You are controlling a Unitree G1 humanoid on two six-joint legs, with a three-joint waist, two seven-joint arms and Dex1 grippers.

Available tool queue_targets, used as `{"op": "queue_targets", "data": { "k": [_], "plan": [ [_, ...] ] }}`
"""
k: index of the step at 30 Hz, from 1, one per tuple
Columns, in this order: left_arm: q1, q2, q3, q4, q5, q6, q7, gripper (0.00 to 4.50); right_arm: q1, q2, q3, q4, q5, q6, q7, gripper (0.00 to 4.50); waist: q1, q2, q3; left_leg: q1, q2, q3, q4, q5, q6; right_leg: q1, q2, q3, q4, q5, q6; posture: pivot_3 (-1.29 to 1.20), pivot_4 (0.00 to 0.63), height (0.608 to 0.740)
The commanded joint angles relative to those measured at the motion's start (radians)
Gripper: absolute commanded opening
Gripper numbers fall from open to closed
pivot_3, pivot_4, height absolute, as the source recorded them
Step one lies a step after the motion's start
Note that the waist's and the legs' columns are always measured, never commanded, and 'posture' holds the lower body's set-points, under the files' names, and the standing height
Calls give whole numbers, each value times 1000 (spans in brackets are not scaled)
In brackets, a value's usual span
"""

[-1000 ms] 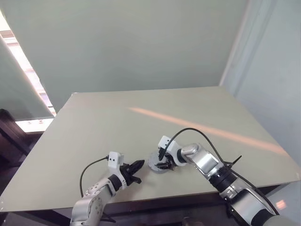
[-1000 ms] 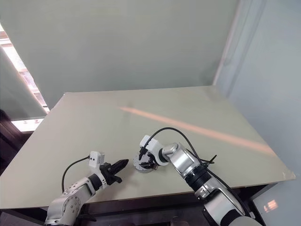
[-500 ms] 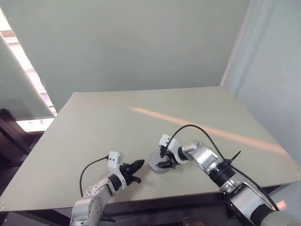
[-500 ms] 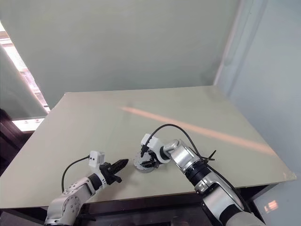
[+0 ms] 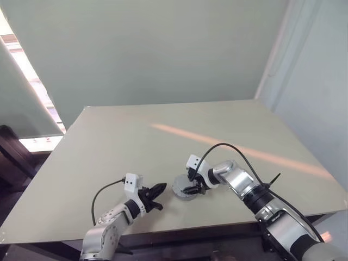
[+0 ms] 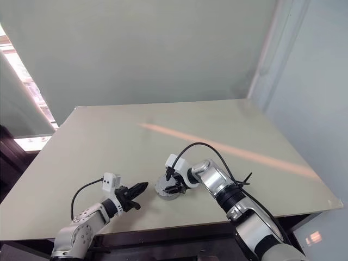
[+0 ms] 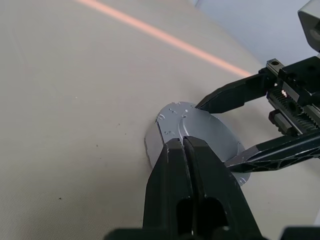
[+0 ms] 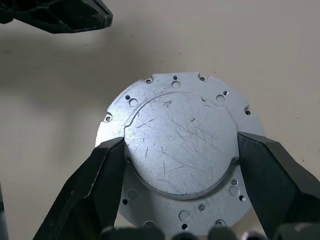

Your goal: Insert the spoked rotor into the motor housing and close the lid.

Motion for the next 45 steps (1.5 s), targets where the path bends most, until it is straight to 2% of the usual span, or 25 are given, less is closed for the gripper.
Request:
{"op": "queue_targets", "data": {
  "k": [1, 7, 21, 29, 35, 38, 45],
  "plan": [
    [-17, 6, 7, -14, -1, -13, -5, 0, 24, -11, 14, 61, -40, 57, -26, 3242, 0, 0, 0, 0, 0, 0, 0, 0, 0, 0, 0, 0, 0, 0, 0, 0, 0, 740],
    [-15, 6, 8, -17, -2, -14, -6, 0, 43, -27, 85, 56, -96, 6, -26, 3242, -1, 1, -1, 5, 0, 0, 0, 0, 0, 1, 0, 0, 1, 0, 0, 0, 0, 740],
    [-17, 2, 0, -13, 1, -16, -9, 0, 32, -43, 79, 85, -96, -60, 2, 3242, -1, 2, -2, 6, 0, 1, -1, 0, 0, 2, 0, 0, 0, 0, 0, 0, 0, 740],
    [-19, 0, -1, -11, 1, -13, -8, 0, 41, -27, 10, 76, -15, -59, 77, 3242, 0, 2, -2, 3, 0, 0, -1, 0, 0, 1, 0, 0, 0, 0, 0, 0, 0, 740],
    [-19, 0, -1, -13, 1, -12, -7, 0, 43, -30, 2, 88, -25, -97, 107, 3242, 0, 2, -2, 0, 0, 0, -2, 0, 0, -1, 0, 0, 0, 0, 0, 0, 0, 740],
    [-17, 0, -1, -14, 1, -12, -7, 0, 42, -32, 7, 101, -40, -119, 104, 3242, -1, 2, -2, 0, 0, 0, -2, 0, 0, -1, 0, 0, 0, 0, 0, 0, 0, 740],
    [-13, 3, 1, -21, 0, -10, -5, 0, 55, 19, -84, 80, 10, -102, 48, 3242, -2, 2, -2, 0, 0, 0, -1, 0, 0, -1, 1, 0, 0, 0, 0, 0, 0, 740]
  ]
}}
